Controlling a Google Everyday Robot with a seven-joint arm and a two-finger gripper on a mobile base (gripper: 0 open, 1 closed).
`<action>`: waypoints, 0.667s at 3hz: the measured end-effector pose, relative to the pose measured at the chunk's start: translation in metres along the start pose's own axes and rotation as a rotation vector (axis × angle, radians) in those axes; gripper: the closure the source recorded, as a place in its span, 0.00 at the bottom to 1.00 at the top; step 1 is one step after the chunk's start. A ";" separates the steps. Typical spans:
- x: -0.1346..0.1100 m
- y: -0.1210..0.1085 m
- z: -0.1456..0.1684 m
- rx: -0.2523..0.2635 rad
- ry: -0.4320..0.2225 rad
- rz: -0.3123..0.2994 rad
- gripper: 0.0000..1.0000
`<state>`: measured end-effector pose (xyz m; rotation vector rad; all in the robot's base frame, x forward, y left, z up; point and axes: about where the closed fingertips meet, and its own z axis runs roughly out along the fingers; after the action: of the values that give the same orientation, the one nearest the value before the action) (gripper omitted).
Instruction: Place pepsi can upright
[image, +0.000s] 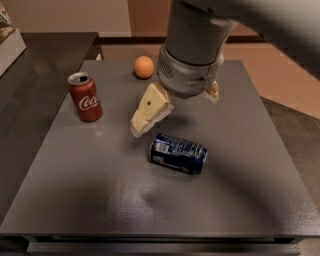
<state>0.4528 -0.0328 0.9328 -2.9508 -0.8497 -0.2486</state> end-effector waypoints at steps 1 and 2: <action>-0.006 0.004 0.006 -0.007 -0.019 -0.162 0.00; -0.016 0.009 0.012 -0.001 -0.054 -0.280 0.00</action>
Offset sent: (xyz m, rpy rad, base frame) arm -0.0171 -0.0362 -0.0292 -0.1298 0.0887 0.4308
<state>0.4461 -0.0480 0.9183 -2.8436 -1.2713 -0.1822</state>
